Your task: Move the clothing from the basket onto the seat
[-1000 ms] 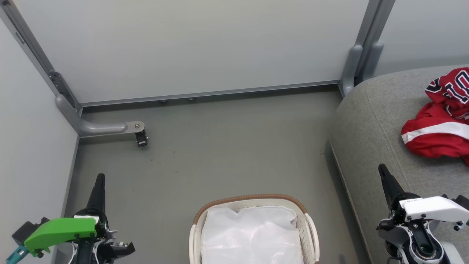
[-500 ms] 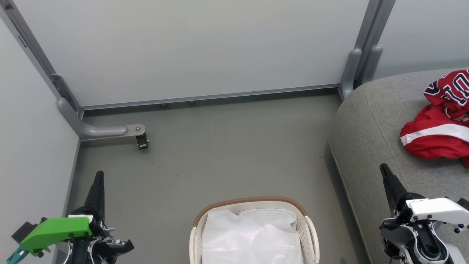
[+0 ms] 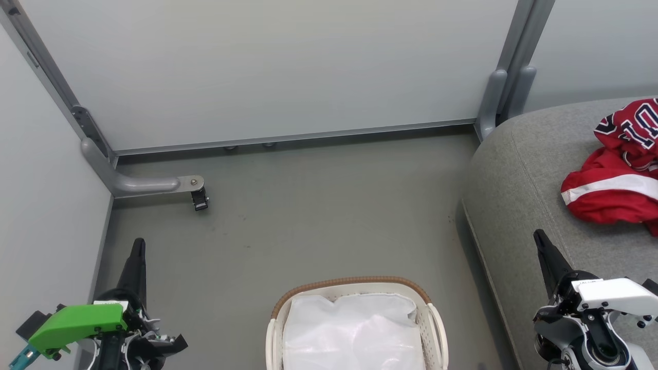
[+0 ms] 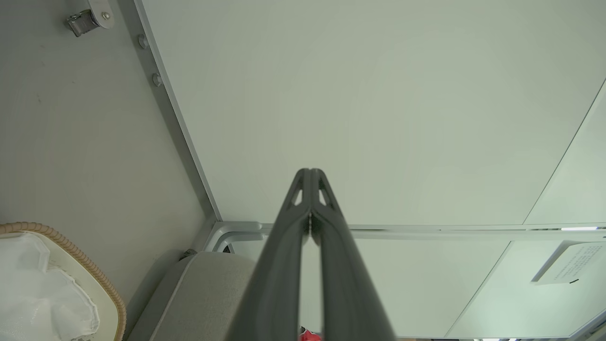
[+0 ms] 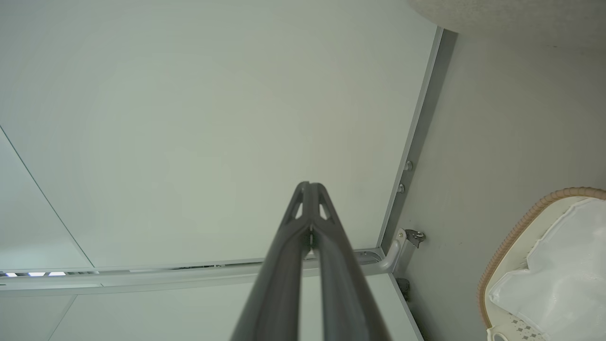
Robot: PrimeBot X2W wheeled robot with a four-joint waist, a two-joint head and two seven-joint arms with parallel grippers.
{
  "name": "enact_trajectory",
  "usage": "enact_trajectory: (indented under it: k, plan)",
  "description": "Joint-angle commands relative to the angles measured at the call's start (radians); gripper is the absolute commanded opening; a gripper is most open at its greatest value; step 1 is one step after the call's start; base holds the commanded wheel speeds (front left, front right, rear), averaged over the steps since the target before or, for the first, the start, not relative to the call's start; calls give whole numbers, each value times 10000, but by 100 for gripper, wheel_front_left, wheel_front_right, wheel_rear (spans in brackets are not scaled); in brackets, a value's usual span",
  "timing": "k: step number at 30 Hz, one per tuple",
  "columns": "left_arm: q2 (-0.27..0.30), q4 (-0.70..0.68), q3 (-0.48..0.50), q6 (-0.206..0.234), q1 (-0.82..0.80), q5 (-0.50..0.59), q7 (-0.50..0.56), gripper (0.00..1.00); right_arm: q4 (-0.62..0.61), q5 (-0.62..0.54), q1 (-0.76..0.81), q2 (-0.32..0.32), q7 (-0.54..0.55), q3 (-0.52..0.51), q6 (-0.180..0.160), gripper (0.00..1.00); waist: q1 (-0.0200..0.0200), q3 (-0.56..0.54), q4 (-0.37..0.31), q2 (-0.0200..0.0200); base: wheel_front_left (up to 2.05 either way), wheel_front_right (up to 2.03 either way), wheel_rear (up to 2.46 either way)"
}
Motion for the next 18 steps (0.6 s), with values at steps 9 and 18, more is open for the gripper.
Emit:
enact_trajectory:
  k: [9,18]
  plan:
    - [69,-30,23,-60,-112,-35,42,0,-26,29,93,-24,29,-20,-3,0,0,1,0,98,0,0,0]
    - [69,-30,23,-52,-111,-35,42,0,-26,29,93,-24,29,-20,-3,0,0,1,0,98,0,0,0]
